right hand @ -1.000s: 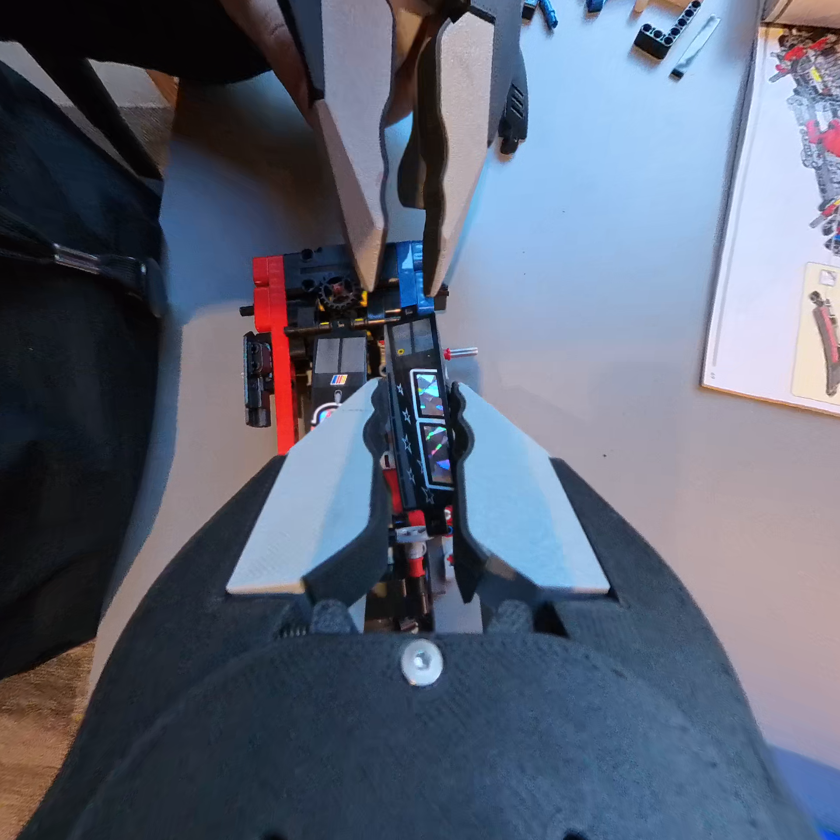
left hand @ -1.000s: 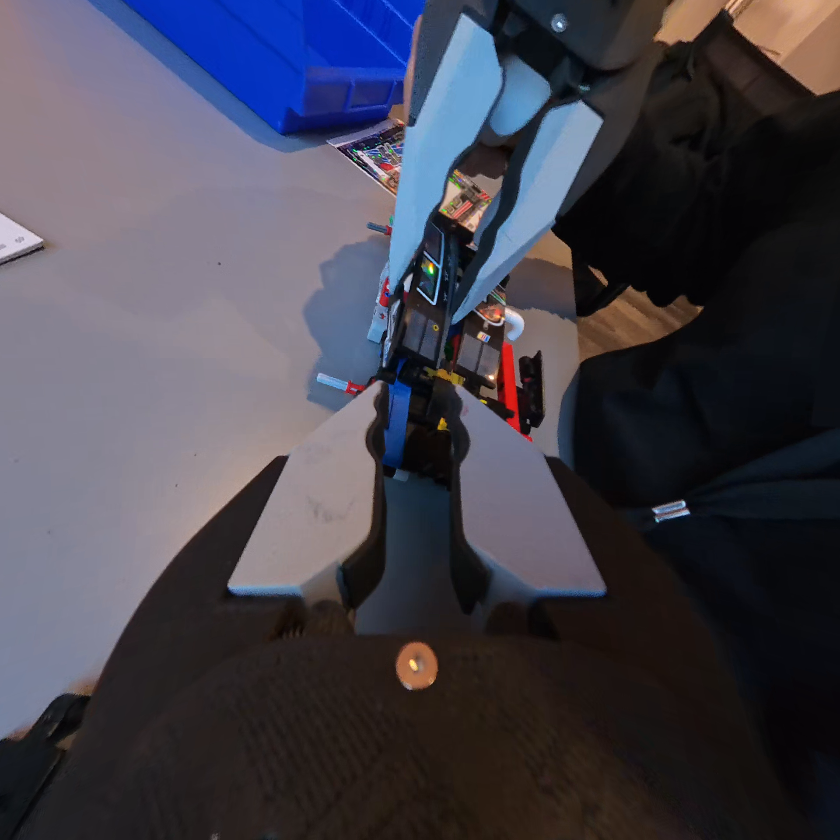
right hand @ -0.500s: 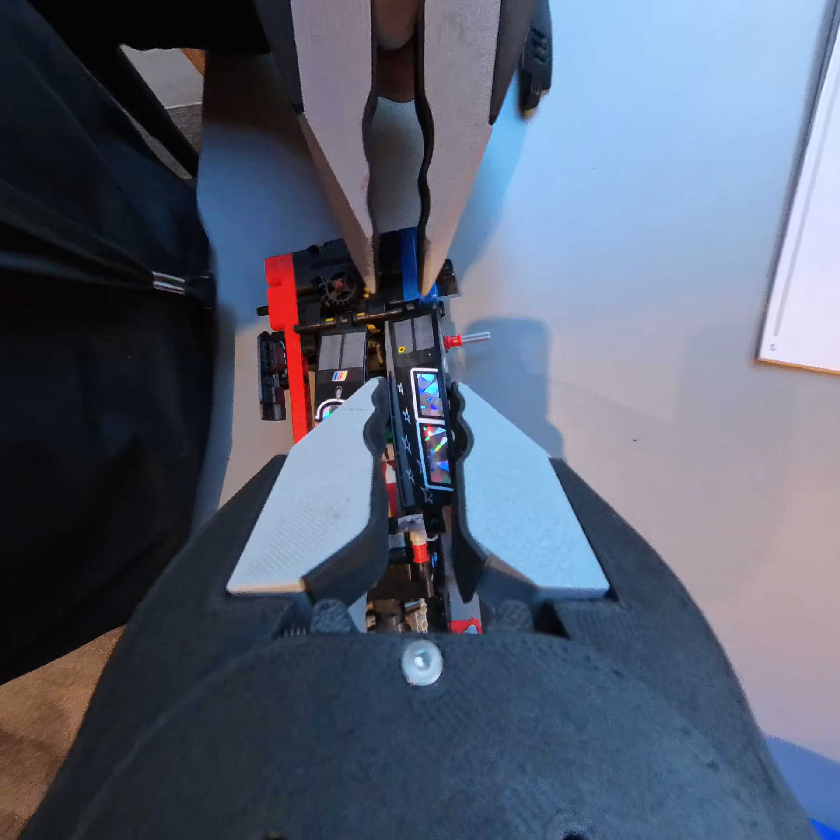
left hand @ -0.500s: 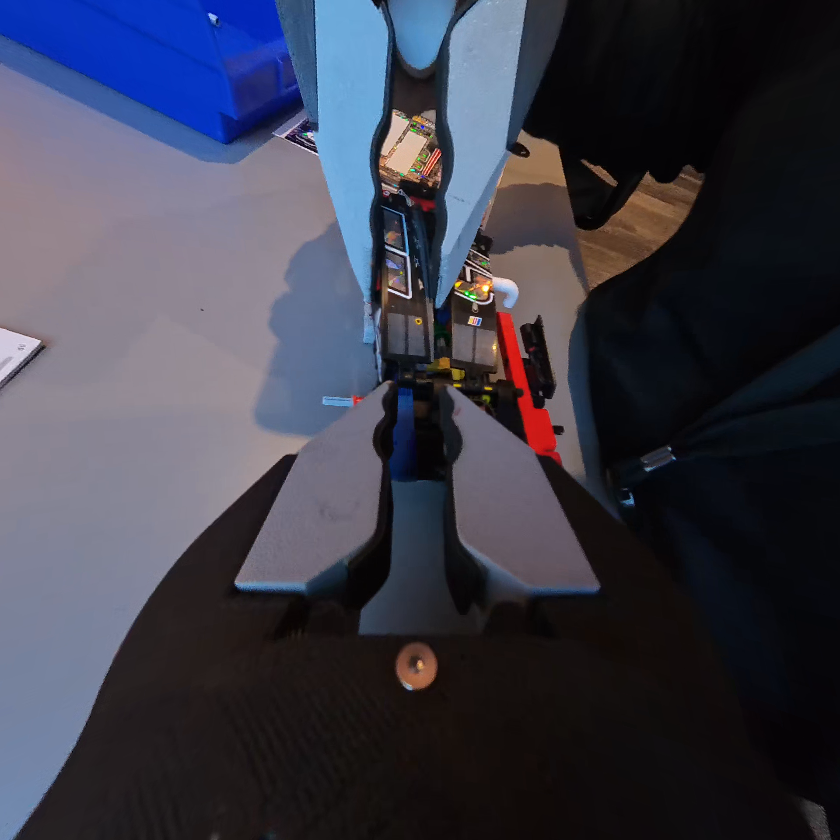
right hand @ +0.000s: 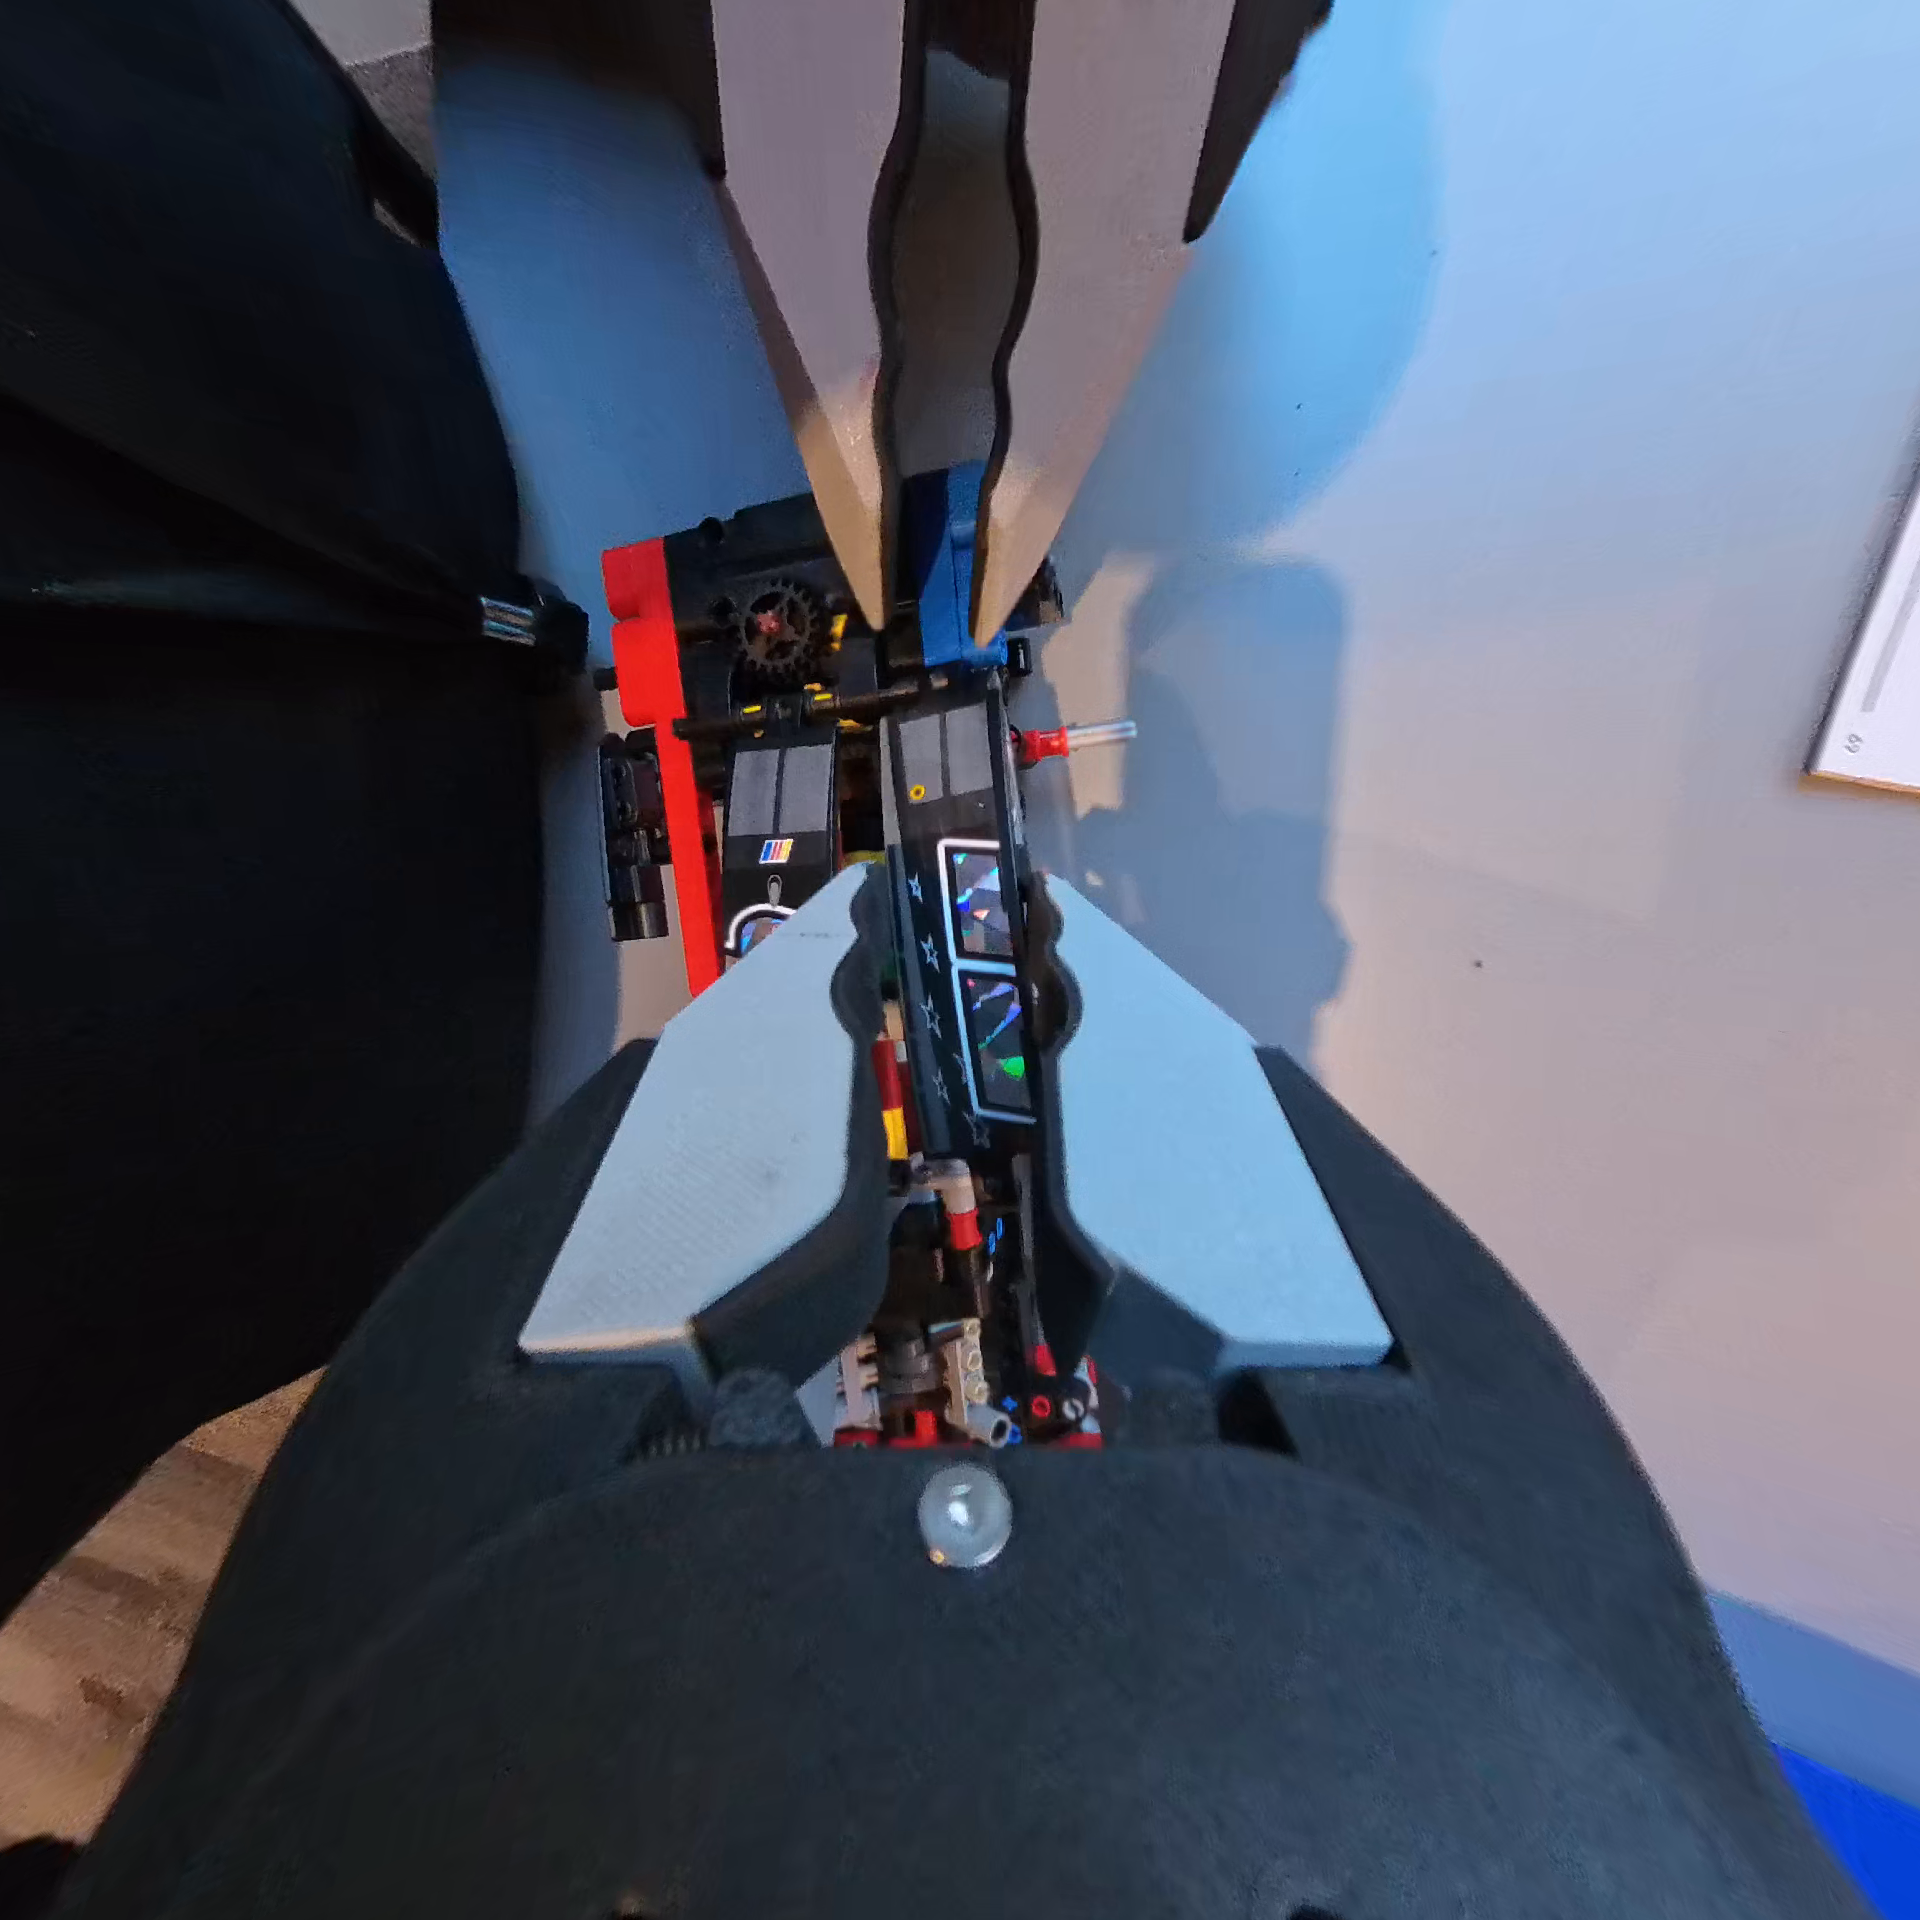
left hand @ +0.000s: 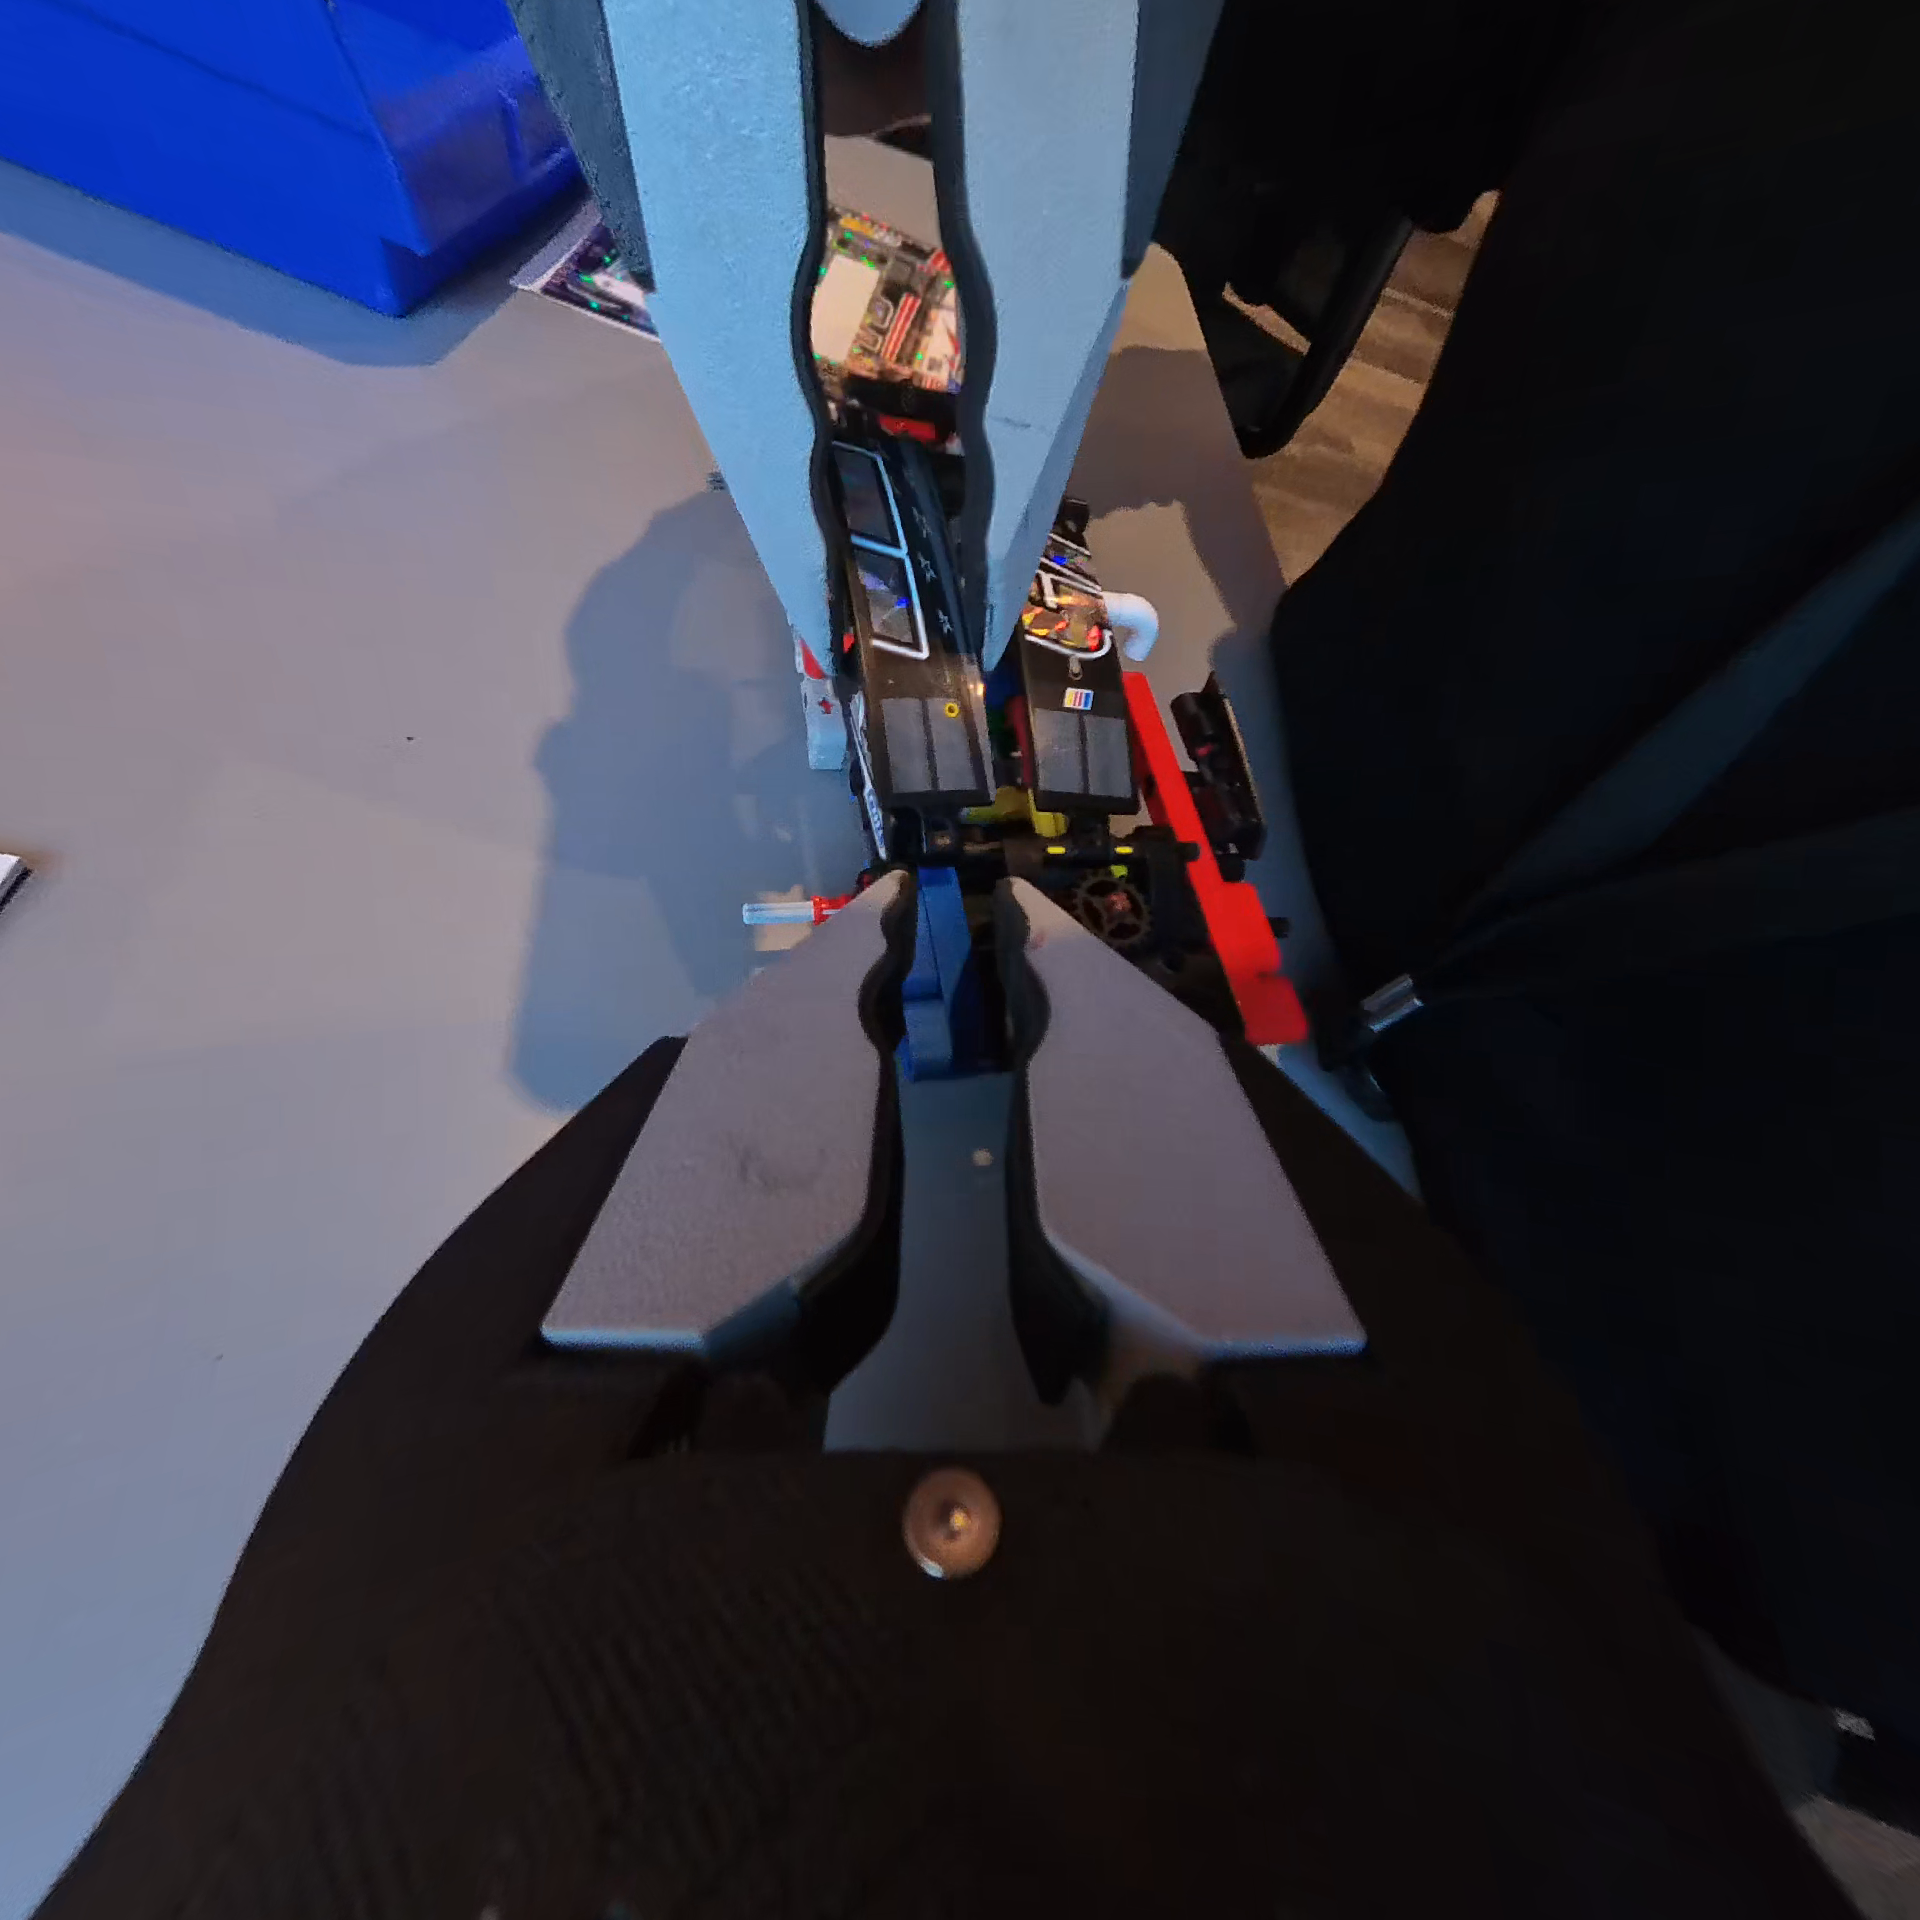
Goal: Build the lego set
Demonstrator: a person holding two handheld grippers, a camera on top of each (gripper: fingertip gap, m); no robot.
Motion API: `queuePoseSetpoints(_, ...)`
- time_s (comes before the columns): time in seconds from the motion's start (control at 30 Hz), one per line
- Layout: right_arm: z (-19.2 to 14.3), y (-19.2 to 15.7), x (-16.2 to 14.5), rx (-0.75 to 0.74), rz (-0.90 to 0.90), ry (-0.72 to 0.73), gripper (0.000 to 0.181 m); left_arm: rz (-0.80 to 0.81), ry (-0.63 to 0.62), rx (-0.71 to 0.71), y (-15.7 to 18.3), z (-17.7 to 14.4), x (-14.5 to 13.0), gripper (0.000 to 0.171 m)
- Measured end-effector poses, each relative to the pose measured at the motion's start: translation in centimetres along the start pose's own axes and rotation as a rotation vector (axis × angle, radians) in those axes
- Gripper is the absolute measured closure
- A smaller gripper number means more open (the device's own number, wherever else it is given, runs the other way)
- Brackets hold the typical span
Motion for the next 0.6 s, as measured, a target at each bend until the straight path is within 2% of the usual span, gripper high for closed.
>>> queuePoseSetpoints(0.23,0.1,-0.5,0.5,0.012,0.001,-0.084,0.159,0.034,0.011,-0.068,0.2,0.3,0.4,0.161)
queuePoseSetpoints(0.5,0.2,-1.2,0.5,0.023,0.039,-0.106,0.159,0.056,0.010,-0.099,0.5,0.9,-0.1,0.166)
queuePoseSetpoints(0.6,0.2,-1.5,0.3,0.034,0.044,-0.131,0.159,0.057,0.018,-0.130,0.8,1.2,-0.2,0.163)
Point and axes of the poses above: each gripper's, where its closed fingertips meet, z out along the fingers, x out of its top, y = z × x across the jaws, the point moved 8 cm from there along -z, back along the fingers, and after that the axes turned 1 degree about y, right-handed, at the moved point
